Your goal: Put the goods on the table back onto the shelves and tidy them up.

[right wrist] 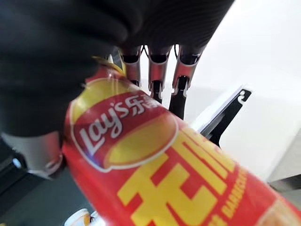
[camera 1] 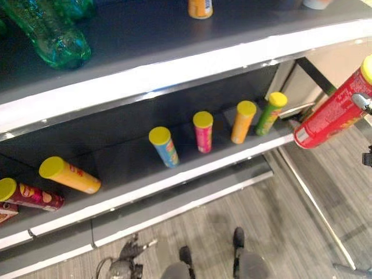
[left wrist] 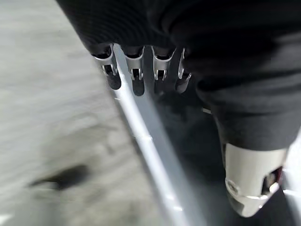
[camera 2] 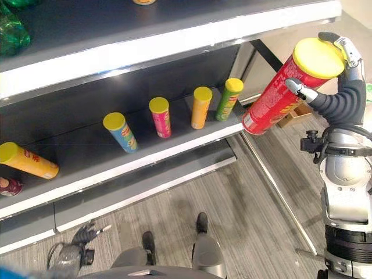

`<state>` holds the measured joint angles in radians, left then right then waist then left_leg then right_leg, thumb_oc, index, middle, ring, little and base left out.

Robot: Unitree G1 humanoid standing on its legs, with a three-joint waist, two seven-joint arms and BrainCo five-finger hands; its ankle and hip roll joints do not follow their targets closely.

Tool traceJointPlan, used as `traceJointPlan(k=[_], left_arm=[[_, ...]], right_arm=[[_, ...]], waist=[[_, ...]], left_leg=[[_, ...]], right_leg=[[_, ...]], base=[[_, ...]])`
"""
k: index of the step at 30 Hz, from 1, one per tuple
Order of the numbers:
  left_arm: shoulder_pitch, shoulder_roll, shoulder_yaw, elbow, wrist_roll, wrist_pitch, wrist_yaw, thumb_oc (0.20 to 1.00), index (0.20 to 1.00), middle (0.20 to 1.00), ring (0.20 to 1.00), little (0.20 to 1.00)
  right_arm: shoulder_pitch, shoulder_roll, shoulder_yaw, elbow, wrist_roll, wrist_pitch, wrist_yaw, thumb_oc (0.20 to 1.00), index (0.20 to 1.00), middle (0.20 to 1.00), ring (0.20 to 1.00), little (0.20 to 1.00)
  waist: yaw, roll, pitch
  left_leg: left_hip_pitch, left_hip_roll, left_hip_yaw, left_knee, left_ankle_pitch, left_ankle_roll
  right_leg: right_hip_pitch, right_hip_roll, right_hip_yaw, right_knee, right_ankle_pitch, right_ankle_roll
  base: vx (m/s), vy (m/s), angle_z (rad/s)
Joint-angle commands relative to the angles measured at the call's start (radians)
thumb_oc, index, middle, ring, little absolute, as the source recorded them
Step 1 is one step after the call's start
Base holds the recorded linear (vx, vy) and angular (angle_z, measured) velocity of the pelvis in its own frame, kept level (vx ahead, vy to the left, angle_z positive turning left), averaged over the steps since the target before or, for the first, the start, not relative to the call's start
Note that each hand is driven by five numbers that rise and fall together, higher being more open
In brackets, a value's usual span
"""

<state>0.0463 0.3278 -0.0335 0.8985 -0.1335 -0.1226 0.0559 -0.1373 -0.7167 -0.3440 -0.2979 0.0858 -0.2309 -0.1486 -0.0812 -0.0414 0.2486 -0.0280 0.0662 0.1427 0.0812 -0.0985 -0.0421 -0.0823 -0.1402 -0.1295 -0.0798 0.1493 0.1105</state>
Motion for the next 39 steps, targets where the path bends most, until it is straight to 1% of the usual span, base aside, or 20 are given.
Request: traceJointPlan(k=[1, 7, 10, 15, 16, 18, 19, 20, 23, 24, 29, 30, 31, 32, 34, 35, 36, 37, 38, 39], left_arm=[[-0.006, 0.042, -0.008, 0.01, 0.015, -0.019, -0.004, 1.0, 1.0, 1.0, 1.0, 1.0], [-0.009, 0.028, -0.026, 0.0, 0.021, -0.016, -0.013, 1.0, 1.0, 1.0, 1.0, 1.0], [-0.022, 0.021, -0.042, -0.018, 0.017, -0.015, -0.016, 1.0, 1.0, 1.0, 1.0, 1.0], [-0.027, 0.018, -0.044, -0.032, 0.012, -0.014, -0.015, 1.0, 1.0, 1.0, 1.0, 1.0], [-0.014, 0.021, -0.042, -0.054, 0.009, -0.012, -0.021, 1.0, 1.0, 1.0, 1.0, 1.0], [-0.007, 0.023, -0.037, -0.068, 0.009, -0.013, -0.023, 1.0, 1.0, 1.0, 1.0, 1.0], [-0.003, 0.028, -0.03, -0.079, 0.008, -0.013, -0.026, 1.0, 1.0, 1.0, 1.0, 1.0], [-0.003, 0.027, -0.029, -0.08, 0.008, -0.012, -0.026, 1.0, 1.0, 1.0, 1.0, 1.0], [0.01, 0.032, -0.008, -0.07, 0.016, -0.015, -0.027, 1.0, 1.0, 1.0, 1.0, 1.0], [0.006, 0.036, -0.001, -0.052, 0.029, -0.016, -0.02, 1.0, 1.0, 1.0, 1.0, 1.0], [0.006, 0.043, 0.006, -0.024, 0.049, -0.014, -0.006, 1.0, 1.0, 1.0, 1.0, 1.0], [0.005, 0.044, 0.005, -0.023, 0.048, -0.016, -0.003, 1.0, 1.0, 1.0, 1.0, 1.0], [0.015, 0.045, 0.004, -0.03, 0.049, -0.016, -0.003, 1.0, 1.0, 1.0, 1.0, 1.0], [0.015, 0.045, 0.004, -0.03, 0.049, -0.016, -0.003, 1.0, 1.0, 1.0, 1.0, 1.0], [0.027, 0.042, 0.009, -0.036, 0.042, -0.02, -0.002, 1.0, 1.0, 1.0, 1.0, 1.0], [0.028, 0.04, 0.01, -0.031, 0.047, -0.021, -0.002, 1.0, 1.0, 1.0, 1.0, 1.0], [0.031, 0.046, 0.012, -0.028, 0.051, -0.022, 0.004, 1.0, 1.0, 1.0, 1.0, 1.0], [0.031, 0.047, 0.012, -0.028, 0.051, -0.022, 0.004, 1.0, 1.0, 1.0, 1.0, 1.0], [0.035, 0.053, 0.014, -0.041, 0.043, -0.025, 0.006, 1.0, 1.0, 1.0, 1.0, 1.0], [0.036, 0.054, 0.015, -0.041, 0.043, -0.024, 0.005, 1.0, 1.0, 1.0, 1.0, 1.0]], right_arm=[[-0.09, -0.056, -0.051, -0.055, 0.025, -0.065, -0.017, 0.2, 0.2, 0.2, 0.2, 0.2], [-0.084, -0.069, -0.038, -0.071, 0.065, -0.071, 0.018, 0.2, 0.2, 0.2, 0.2, 0.2], [-0.103, -0.083, 0.016, -0.103, 0.143, -0.081, 0.088, 0.2, 0.2, 0.2, 0.2, 0.2], [-0.127, -0.111, 0.071, -0.121, 0.164, -0.071, 0.129, 0.2, 0.2, 0.2, 0.2, 0.2], [-0.15, -0.137, 0.122, -0.136, 0.16, -0.062, 0.158, 0.2, 0.2, 0.2, 0.2, 0.2], [-0.152, -0.149, 0.131, -0.136, 0.151, -0.06, 0.163, 0.2, 0.2, 0.2, 0.2, 0.2], [-0.153, -0.166, 0.143, -0.14, 0.125, -0.054, 0.168, 0.2, 0.2, 0.2, 0.2, 0.2], [-0.155, -0.166, 0.146, -0.139, 0.124, -0.054, 0.167, 0.2, 0.2, 0.2, 0.2, 0.2], [-0.145, -0.164, 0.153, -0.154, 0.114, -0.05, 0.182, 0.2, 0.2, 0.2, 0.2, 0.2], [-0.134, -0.17, 0.154, -0.152, 0.112, -0.053, 0.185, 0.2, 0.2, 0.2, 0.2, 0.2], [-0.109, -0.187, 0.149, -0.144, 0.107, -0.048, 0.185, 0.2, 0.2, 0.2, 0.2, 0.2], [-0.103, -0.191, 0.145, -0.143, 0.105, -0.046, 0.182, 0.2, 0.2, 0.2, 0.2, 0.2], [-0.1, -0.185, 0.147, -0.145, 0.109, -0.043, 0.182, 0.2, 0.2, 0.2, 0.2, 0.2], [-0.1, -0.184, 0.147, -0.145, 0.109, -0.043, 0.182, 0.2, 0.2, 0.2, 0.2, 0.2], [-0.103, -0.178, 0.151, -0.138, 0.104, -0.039, 0.181, 0.2, 0.2, 0.2, 0.2, 0.2], [-0.103, -0.173, 0.149, -0.127, 0.084, -0.028, 0.174, 0.2, 0.2, 0.2, 0.2, 0.2], [-0.107, -0.149, 0.151, -0.115, 0.052, -0.017, 0.161, 0.2, 0.2, 0.2, 0.2, 0.2], [-0.108, -0.148, 0.151, -0.115, 0.051, -0.017, 0.161, 0.2, 0.2, 0.2, 0.2, 0.2], [-0.11, -0.134, 0.161, -0.114, 0.027, -0.008, 0.154, 0.2, 0.2, 0.2, 0.2, 0.2], [-0.11, -0.133, 0.161, -0.114, 0.026, -0.007, 0.154, 0.2, 0.2, 0.2, 0.2, 0.2]], waist=[[0.007, 0.0, -0.019], [-0.006, -0.004, -0.026], [-0.006, -0.017, -0.014], [-0.004, -0.026, 0.001], [0.007, -0.022, 0.007], [0.004, -0.021, 0.008], [-0.001, -0.018, 0.005], [-0.002, -0.017, 0.006], [-0.007, -0.014, 0.001], [-0.015, -0.015, -0.004], [-0.029, 0.015, -0.034], [-0.03, 0.02, -0.033], [-0.026, 0.03, -0.039], [-0.026, 0.03, -0.039], [-0.025, 0.037, -0.036], [-0.022, 0.037, -0.035], [-0.017, 0.03, -0.023], [-0.015, 0.025, -0.026], [-0.006, 0.022, -0.013], [-0.004, 0.019, -0.016]], left_leg=[[0.003, 0.032, -0.033, -0.014, 0.021, -0.047], [0.039, 0.047, -0.036, -0.006, 0.007, -0.061], [0.023, 0.055, -0.063, 0.068, -0.004, -0.086], [-0.022, 0.08, -0.06, 0.145, 0.006, -0.111], [-0.035, 0.112, -0.032, 0.167, 0.017, -0.117], [-0.039, 0.134, -0.019, 0.172, 0.029, -0.126], [-0.034, 0.195, 0.025, 0.164, 0.068, -0.137], [-0.032, 0.197, 0.024, 0.162, 0.07, -0.139], [0.006, 0.278, 0.042, 0.127, 0.117, -0.172], [0.029, 0.32, 0.041, 0.105, 0.146, -0.182], [0.063, 0.361, -0.012, 0.021, 0.218, -0.217], [0.054, 0.358, -0.025, 0.015, 0.228, -0.22], [0.05, 0.336, -0.057, -0.001, 0.185, -0.22], [0.05, 0.336, -0.057, 0.0, 0.185, -0.22], [0.055, 0.307, -0.054, -0.016, 0.104, -0.216], [0.056, 0.283, -0.042, -0.025, 0.078, -0.209], [0.048, 0.233, -0.027, -0.023, 0.046, -0.188], [0.045, 0.228, -0.023, -0.02, 0.045, -0.185], [0.026, 0.183, -0.018, -0.011, 0.02, -0.155], [0.024, 0.179, -0.015, -0.01, 0.02, -0.153]], right_leg=[[0.109, -0.006, 0.037, 0.069, -0.195, 0.062], [0.157, 0.015, 0.037, 0.024, -0.201, 0.05], [0.175, 0.034, 0.039, 0.014, -0.214, 0.028], [0.201, 0.043, 0.021, 0.004, -0.23, 0.008], [0.225, 0.063, -0.005, 0.001, -0.248, -0.01], [0.24, 0.067, -0.022, -0.004, -0.257, -0.013], [0.251, 0.064, -0.055, -0.003, -0.263, -0.015], [0.252, 0.066, -0.055, -0.003, -0.263, -0.016], [0.261, 0.041, -0.084, -0.001, -0.259, -0.001], [0.242, 0.01, -0.102, 0.005, -0.249, 0.012], [0.199, -0.034, -0.119, 0.007, -0.233, 0.055], [0.194, -0.05, -0.122, 0.008, -0.227, 0.065], [0.188, -0.073, -0.11, 0.007, -0.211, 0.082], [0.188, -0.073, -0.11, 0.007, -0.21, 0.082], [0.17, -0.116, -0.1, 0.012, -0.18, 0.104], [0.159, -0.15, -0.096, 0.011, -0.154, 0.121], [0.123, -0.208, -0.085, 0.019, -0.101, 0.147], [0.118, -0.213, -0.081, 0.02, -0.1, 0.149], [0.088, -0.258, -0.074, 0.025, -0.055, 0.151], [0.083, -0.262, -0.071, 0.025, -0.054, 0.151]], base=[[0.1, -0.068, -0.21], [0.08, -0.07, -0.02], [0.03, -0.142, 0.14], [-0.06, -0.126, 0.34], [-0.04, -0.13, 0.6], [-0.01, -0.086, 0.88], [0.02, -0.019, 0.92], [0.02, 0.045, 0.84], [-0.02, 0.144, 0.43], [-0.09, 0.278, 0.1], [-0.05, 0.24, 0.14], [0.03, 0.396, 0.32], [0.03, 0.267, 0.44], [0.03, 0.271, 0.5], [0.02, 0.283, 0.19], [-0.03, 0.476, 0.06], [-0.04, 0.38, 0.05], [-0.11, 0.468, 0.03], [-0.06, 0.244, -0.04], [-0.09, 0.388, -0.11]])
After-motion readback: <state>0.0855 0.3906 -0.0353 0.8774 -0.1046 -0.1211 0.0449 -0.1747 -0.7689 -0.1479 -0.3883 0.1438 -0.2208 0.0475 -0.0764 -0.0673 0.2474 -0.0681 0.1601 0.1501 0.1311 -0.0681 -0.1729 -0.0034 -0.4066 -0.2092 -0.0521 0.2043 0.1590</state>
